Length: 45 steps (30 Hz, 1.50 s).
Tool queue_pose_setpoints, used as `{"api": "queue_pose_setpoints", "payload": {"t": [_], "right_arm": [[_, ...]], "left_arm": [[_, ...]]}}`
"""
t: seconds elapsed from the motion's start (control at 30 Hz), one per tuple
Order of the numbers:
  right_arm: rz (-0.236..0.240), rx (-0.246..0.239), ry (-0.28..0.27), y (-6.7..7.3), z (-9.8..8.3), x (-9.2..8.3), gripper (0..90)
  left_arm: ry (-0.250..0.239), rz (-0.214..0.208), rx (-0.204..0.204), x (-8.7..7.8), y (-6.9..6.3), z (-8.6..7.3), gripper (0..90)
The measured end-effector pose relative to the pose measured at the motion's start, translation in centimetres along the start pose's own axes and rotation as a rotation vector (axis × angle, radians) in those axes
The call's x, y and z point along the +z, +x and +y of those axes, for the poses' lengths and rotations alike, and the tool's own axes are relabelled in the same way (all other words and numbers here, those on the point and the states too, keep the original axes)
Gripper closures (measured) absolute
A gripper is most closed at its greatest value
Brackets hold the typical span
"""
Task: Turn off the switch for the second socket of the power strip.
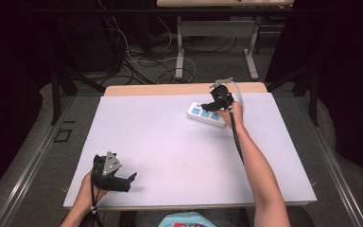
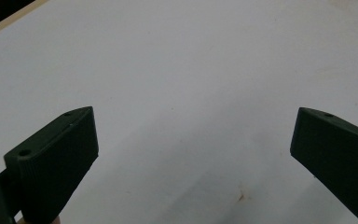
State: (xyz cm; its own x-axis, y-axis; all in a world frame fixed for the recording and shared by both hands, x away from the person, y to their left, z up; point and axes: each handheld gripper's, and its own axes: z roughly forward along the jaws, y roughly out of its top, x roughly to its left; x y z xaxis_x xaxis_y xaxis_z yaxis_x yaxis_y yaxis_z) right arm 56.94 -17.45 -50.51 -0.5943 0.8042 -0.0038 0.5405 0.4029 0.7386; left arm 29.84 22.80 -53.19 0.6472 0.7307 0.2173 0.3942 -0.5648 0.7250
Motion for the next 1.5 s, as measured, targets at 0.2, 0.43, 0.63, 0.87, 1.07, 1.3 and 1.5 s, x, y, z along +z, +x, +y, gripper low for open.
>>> {"api": "queue_pose_setpoints", "payload": {"t": [0.2,0.43,0.63,0.87,1.07,1.3,1.5], "right_arm": [[-0.021,0.007,0.002,-0.3,-0.2,0.2,51.2],[-0.018,0.030,0.005,-0.6,-0.5,0.5,81.4],[-0.029,0.023,0.020,-0.7,-0.6,0.8,90.0],[-0.053,0.006,0.025,-0.4,-0.6,1.3,90.0],[-0.052,-0.002,0.040,-0.2,-0.7,1.8,90.0],[-0.042,-0.012,0.037,0.1,-0.8,2.5,90.0],[-0.065,-0.022,0.045,0.4,-0.8,2.6,90.0]], "left_arm": [[0.000,-0.001,0.000,0.0,0.0,0.0,0.5],[-0.001,-0.003,0.001,0.0,0.0,0.0,0.6],[0.000,0.000,0.002,0.0,0.0,0.0,0.6],[0.000,-0.005,0.001,0.0,0.0,0.0,0.6],[0.002,-0.006,0.003,0.0,0.0,0.0,0.6],[0.002,-0.005,0.005,0.0,0.0,0.0,0.6],[-0.007,-0.007,0.005,0.2,-0.1,0.0,0.6]]}}
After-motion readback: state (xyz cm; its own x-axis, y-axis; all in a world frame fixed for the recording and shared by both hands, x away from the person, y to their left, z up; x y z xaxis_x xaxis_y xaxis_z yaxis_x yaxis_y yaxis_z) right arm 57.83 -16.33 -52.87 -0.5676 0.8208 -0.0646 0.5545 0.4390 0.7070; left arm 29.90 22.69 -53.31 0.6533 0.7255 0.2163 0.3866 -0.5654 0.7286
